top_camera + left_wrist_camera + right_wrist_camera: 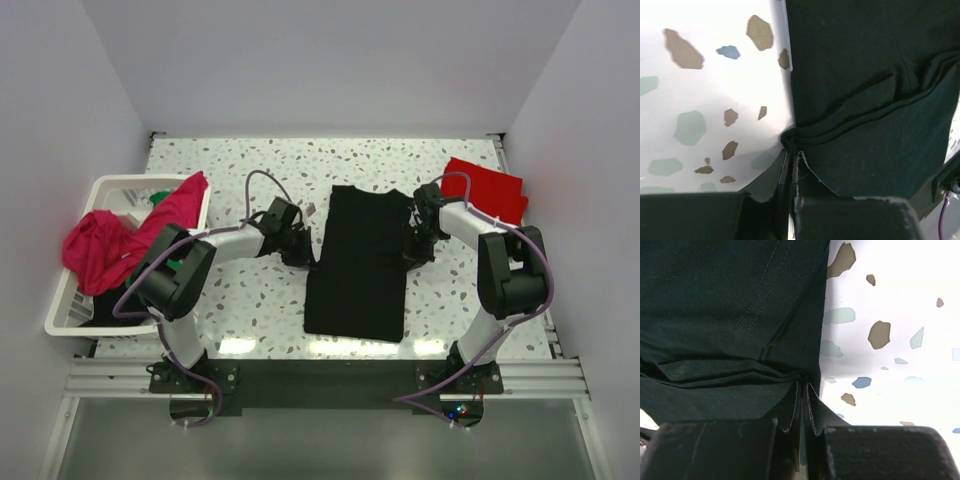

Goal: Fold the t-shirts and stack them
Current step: Fold the tshirt

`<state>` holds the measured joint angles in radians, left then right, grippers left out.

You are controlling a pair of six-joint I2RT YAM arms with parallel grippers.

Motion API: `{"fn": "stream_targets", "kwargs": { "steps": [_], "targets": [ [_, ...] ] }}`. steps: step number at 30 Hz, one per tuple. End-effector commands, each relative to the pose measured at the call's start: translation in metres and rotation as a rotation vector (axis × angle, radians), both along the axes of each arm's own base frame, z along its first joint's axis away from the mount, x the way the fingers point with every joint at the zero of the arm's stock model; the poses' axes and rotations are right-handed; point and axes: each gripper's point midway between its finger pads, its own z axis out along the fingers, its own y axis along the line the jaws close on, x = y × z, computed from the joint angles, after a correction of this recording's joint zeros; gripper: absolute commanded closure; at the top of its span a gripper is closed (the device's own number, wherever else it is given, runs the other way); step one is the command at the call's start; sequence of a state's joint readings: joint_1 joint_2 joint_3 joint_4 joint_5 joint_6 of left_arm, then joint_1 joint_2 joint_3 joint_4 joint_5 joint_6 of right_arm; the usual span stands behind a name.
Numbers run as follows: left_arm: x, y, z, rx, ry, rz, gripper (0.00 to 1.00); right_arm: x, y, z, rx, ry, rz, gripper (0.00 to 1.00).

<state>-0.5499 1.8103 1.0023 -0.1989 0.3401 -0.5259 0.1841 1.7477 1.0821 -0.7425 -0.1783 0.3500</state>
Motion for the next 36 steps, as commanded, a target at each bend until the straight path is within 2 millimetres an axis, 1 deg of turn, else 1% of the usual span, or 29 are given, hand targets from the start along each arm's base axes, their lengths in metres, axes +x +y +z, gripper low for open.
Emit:
{"fn": "stream_targets", "kwargs": {
  "steps": [1,3,5,7,11,14,18,21,28,30,33,36],
  "targets": [
    [0.003,-0.017,0.007,-0.120,-0.014,-0.011,1.00,0.006,0.006,0.011,0.031,-0.035,0.016,1.00],
    [0.005,-0.020,0.014,-0.145,-0.030,-0.008,1.00,0.003,0.006,0.016,0.033,-0.037,0.015,1.00],
    [0.008,-0.022,0.024,-0.166,-0.056,-0.009,1.00,0.005,0.006,0.027,0.040,-0.070,0.007,1.00],
    [0.010,-0.024,0.034,-0.182,-0.075,-0.010,1.00,0.002,0.006,0.035,0.042,-0.080,0.001,1.00],
    [0.013,-0.029,0.055,-0.221,-0.113,-0.015,1.00,-0.002,0.004,0.057,0.045,-0.122,-0.012,1.00],
    [0.016,-0.034,0.067,-0.245,-0.124,-0.019,1.00,-0.006,0.002,0.068,0.040,-0.137,-0.021,1.00],
    [0.019,-0.039,0.081,-0.256,-0.152,-0.027,1.00,-0.012,-0.001,0.078,0.030,-0.144,-0.027,1.00],
    [0.020,-0.041,0.088,-0.260,-0.161,-0.033,1.00,-0.017,-0.004,0.082,0.020,-0.146,-0.028,1.00],
    [0.016,-0.046,0.089,-0.258,-0.165,-0.060,1.00,-0.024,-0.010,0.095,-0.001,-0.172,-0.037,1.00],
    [0.014,-0.049,0.090,-0.265,-0.165,-0.079,1.00,-0.025,-0.011,0.096,-0.008,-0.173,-0.039,1.00],
    [0.012,-0.051,0.089,-0.264,-0.165,-0.098,1.00,-0.025,-0.012,0.093,-0.012,-0.176,-0.037,1.00],
    [0.012,-0.048,0.088,-0.247,-0.167,-0.091,1.00,-0.022,-0.012,0.086,-0.015,-0.177,-0.031,1.00]
  ]
}}
